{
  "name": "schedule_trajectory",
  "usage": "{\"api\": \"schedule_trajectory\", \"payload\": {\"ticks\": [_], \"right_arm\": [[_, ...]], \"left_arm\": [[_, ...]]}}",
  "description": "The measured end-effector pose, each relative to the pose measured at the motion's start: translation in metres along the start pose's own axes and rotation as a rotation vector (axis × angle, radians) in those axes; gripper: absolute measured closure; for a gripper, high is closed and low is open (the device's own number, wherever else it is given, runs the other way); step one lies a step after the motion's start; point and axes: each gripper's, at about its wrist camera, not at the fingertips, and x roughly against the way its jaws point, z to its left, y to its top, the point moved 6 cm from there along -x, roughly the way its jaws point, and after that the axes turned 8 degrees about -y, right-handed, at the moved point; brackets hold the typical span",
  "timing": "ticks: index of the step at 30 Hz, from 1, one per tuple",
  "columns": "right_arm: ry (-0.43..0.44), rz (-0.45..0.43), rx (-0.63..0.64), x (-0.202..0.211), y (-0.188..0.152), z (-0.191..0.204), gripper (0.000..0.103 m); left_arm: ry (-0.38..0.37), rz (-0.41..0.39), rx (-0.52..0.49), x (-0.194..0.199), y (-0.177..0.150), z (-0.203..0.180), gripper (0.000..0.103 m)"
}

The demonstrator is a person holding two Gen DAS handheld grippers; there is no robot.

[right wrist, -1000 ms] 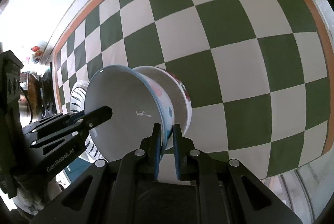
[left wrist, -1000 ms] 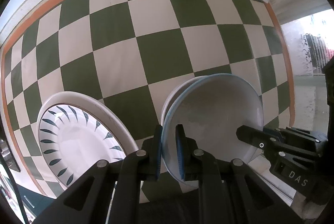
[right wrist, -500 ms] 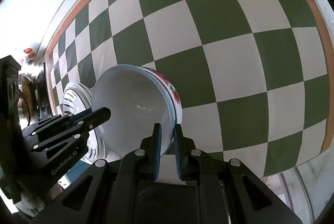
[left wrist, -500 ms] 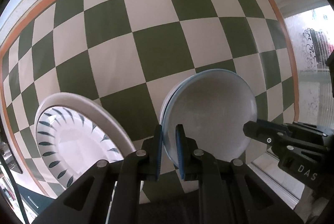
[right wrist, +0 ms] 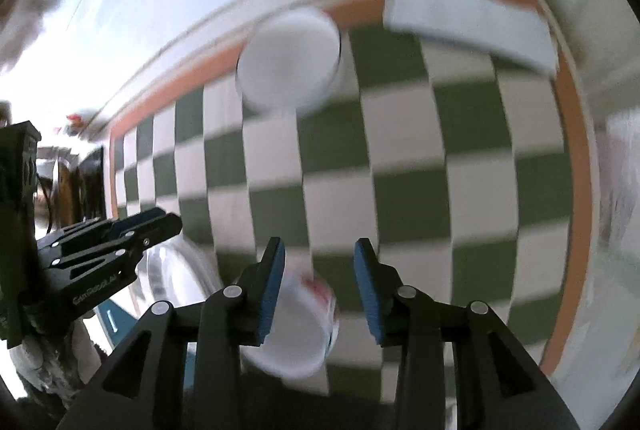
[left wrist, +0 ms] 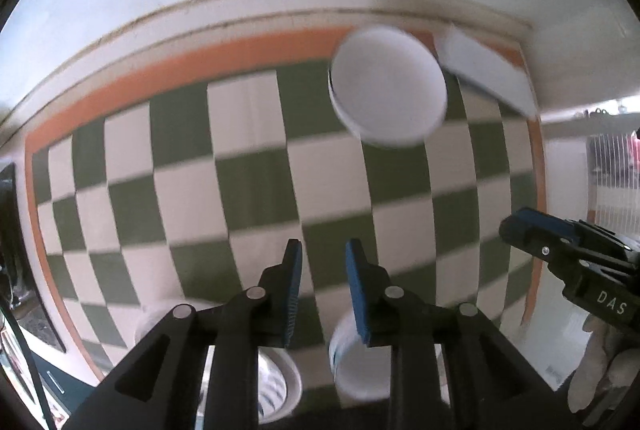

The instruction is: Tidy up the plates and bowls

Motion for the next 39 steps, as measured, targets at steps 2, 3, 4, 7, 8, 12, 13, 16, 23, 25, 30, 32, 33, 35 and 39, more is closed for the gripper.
{"api": "schedule_trajectory", "payload": {"ticks": [2, 3, 4, 7, 8, 12, 13, 16, 23, 25, 30, 32, 33, 35, 39], "right_arm": [[0.014, 0.003, -0.013, -0.008, 0.036, -0.001, 0.064], [0.01, 0.007, -0.022, -0.012, 0.051, -0.003, 0.064], [0.011, 0.012, -0.027, -0.016, 0.062, -0.004, 0.064], [0.012, 0.023, -0.044, -0.034, 0.094, -0.006, 0.064], [0.011, 0.027, -0.049, -0.04, 0.097, -0.006, 0.064], [0.006, 0.065, -0.067, -0.066, 0.118, -0.009, 0.064], [0.006, 0.074, -0.072, -0.071, 0.12, -0.01, 0.064], [-0.014, 0.087, -0.07, -0.085, 0.127, -0.012, 0.064], [0.015, 0.099, -0.087, -0.102, 0.131, -0.014, 0.093], [0.02, 0.087, -0.092, -0.102, 0.131, -0.015, 0.093], [0.027, 0.07, -0.082, -0.103, 0.126, -0.014, 0.094], [0.012, 0.06, -0.078, -0.102, 0.123, -0.014, 0.094], [0.007, 0.053, -0.074, -0.1, 0.122, -0.014, 0.095], [0.016, 0.052, -0.078, -0.098, 0.119, -0.014, 0.095], [0.039, 0.042, -0.081, -0.086, 0.108, -0.015, 0.095]], "left_arm": [[-0.005, 0.003, 0.024, -0.005, 0.022, 0.004, 0.082], [-0.003, 0.007, 0.033, -0.009, 0.034, 0.006, 0.082], [-0.003, 0.007, 0.04, -0.012, 0.041, 0.007, 0.082], [-0.002, 0.036, 0.061, -0.028, 0.066, 0.009, 0.082], [-0.008, 0.054, 0.062, -0.035, 0.072, 0.009, 0.082], [-0.02, 0.106, 0.08, -0.058, 0.088, 0.012, 0.082], [-0.025, 0.111, 0.079, -0.061, 0.09, 0.012, 0.082], [-0.031, 0.091, 0.071, -0.071, 0.098, 0.01, 0.083], [-0.09, 0.071, 0.083, -0.083, 0.105, 0.01, 0.09], [-0.127, 0.068, 0.109, -0.083, 0.107, 0.014, 0.09], [-0.143, 0.062, 0.129, -0.078, 0.105, 0.019, 0.09], [-0.131, 0.052, 0.116, -0.074, 0.102, 0.017, 0.09], [-0.127, 0.048, 0.114, -0.074, 0.101, 0.015, 0.09], [-0.13, 0.038, 0.112, -0.069, 0.097, 0.014, 0.09], [-0.14, 0.018, 0.099, -0.059, 0.087, 0.005, 0.09]]}}
